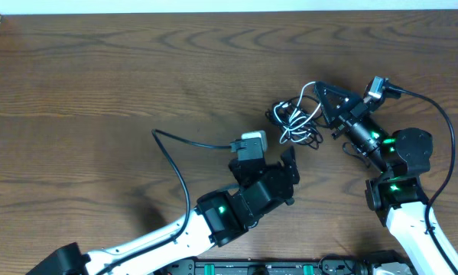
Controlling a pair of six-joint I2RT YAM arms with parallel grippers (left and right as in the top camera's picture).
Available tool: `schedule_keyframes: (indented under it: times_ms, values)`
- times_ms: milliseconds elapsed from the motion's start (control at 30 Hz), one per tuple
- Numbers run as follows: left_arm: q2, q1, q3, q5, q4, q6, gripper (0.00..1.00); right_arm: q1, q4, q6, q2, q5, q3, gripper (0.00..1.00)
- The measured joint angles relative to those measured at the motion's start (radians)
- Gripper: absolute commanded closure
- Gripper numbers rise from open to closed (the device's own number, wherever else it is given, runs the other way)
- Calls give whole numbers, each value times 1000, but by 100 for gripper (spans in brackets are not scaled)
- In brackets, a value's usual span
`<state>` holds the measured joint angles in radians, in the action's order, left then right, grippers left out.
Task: Untangle cables
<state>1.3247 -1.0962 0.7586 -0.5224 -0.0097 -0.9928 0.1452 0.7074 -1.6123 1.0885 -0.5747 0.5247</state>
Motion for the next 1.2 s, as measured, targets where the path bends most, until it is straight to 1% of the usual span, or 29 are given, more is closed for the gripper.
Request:
schedule_keyframes:
  times_ms: [133, 300, 467, 600, 633, 733, 833, 900, 933, 1000, 1067, 1200]
  values:
    - [30, 0, 0, -80, 43, -88, 2, 0, 7, -15, 0, -19, 0, 98]
    - [69, 0, 0, -113, 121, -131, 2, 0, 24, -24, 0, -47, 0, 99]
    - [116, 0, 0, -115, 219, -136, 2, 0, 31, -33, 0, -79, 0, 98]
    - [164, 0, 0, -103, 313, -111, 2, 0, 55, -55, 0, -104, 0, 99]
    - [175, 0, 0, -100, 326, -106, 0, 0, 67, -58, 0, -111, 0, 98]
    - [202, 3, 0, -89, 335, -96, 37, 0, 102, -67, 0, -127, 0, 98]
    - [219, 18, 0, -80, 332, -84, 54, 0, 116, -81, 0, -140, 1, 98]
    - [221, 34, 0, -73, 325, -74, 70, -2, 120, -85, 0, -145, 1, 98]
    - [221, 37, 0, -71, 325, -79, 74, -3, 121, -86, 0, -148, 1, 98]
    - [221, 48, 0, -63, 302, -79, 86, -10, 120, -84, 0, -153, 1, 98]
    - [221, 55, 0, -58, 249, -74, 92, -24, 120, -72, 0, -150, 1, 98]
    - [221, 61, 0, -54, 120, -72, 92, -69, 119, -29, 0, -119, 1, 98]
